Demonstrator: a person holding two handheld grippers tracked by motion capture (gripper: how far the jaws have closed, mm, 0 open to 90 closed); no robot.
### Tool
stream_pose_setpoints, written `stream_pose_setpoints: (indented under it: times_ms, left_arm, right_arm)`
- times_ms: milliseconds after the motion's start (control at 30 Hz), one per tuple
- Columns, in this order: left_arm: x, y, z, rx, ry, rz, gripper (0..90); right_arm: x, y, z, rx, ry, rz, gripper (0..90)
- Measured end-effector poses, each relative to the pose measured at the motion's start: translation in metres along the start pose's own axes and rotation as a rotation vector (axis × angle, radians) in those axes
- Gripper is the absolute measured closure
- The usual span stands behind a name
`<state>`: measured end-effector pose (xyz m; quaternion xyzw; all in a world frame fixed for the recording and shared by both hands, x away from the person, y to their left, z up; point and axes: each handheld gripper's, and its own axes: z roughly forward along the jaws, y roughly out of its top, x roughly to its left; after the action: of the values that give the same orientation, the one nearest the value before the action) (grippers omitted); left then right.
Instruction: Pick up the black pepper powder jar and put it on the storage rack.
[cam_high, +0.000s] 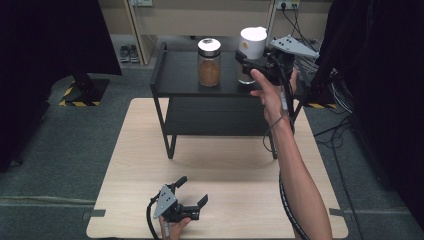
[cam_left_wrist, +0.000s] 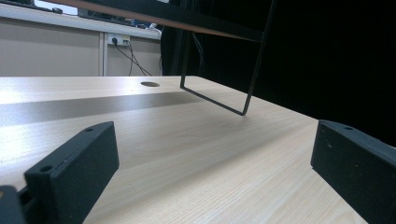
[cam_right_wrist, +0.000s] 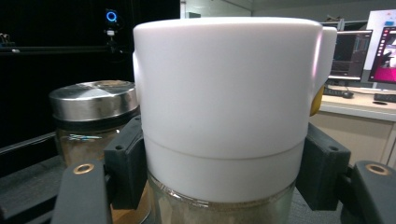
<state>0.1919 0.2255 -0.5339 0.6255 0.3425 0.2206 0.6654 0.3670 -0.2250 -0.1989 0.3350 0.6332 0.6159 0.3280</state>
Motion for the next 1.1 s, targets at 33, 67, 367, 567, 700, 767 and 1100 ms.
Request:
stream_pose_setpoints:
  times_ms: [33, 67, 367, 567, 700, 767, 1100]
  left_arm:
    - [0.000, 0.000, 0.000, 0.000, -0.001, -0.001, 0.5]
    - [0.000, 0.000, 0.000, -0.001, -0.001, -0.002, 0.5]
    - [0.000, 0.000, 0.000, -0.002, -0.001, -0.002, 0.5]
    - [0.000, -0.001, 0.000, -0.003, -0.001, -0.003, 0.5]
    - [0.000, 0.000, 0.000, -0.003, -0.002, -0.002, 0.4]
    - [0.000, -0.001, 0.000, -0.003, -0.001, -0.002, 0.5]
    - [0.000, -0.001, 0.000, -0.003, 0.000, -0.002, 0.5]
  right_arm:
    - [0.000, 0.000, 0.001, 0.001, -0.003, -0.002, 30.8]
    - [0.001, -0.001, 0.002, 0.003, -0.005, 0.000, 30.8]
    - [0.002, -0.004, 0.006, 0.009, -0.009, 0.002, 30.7]
    - [0.003, -0.007, 0.007, 0.010, -0.014, 0.004, 30.6]
    - [0.003, -0.008, 0.006, 0.006, -0.014, 0.010, 29.8]
    - [0.004, -0.007, 0.007, 0.007, -0.021, 0.018, 19.3]
    - [0.012, -0.008, -0.001, 0.000, -0.048, 0.036, 2.2]
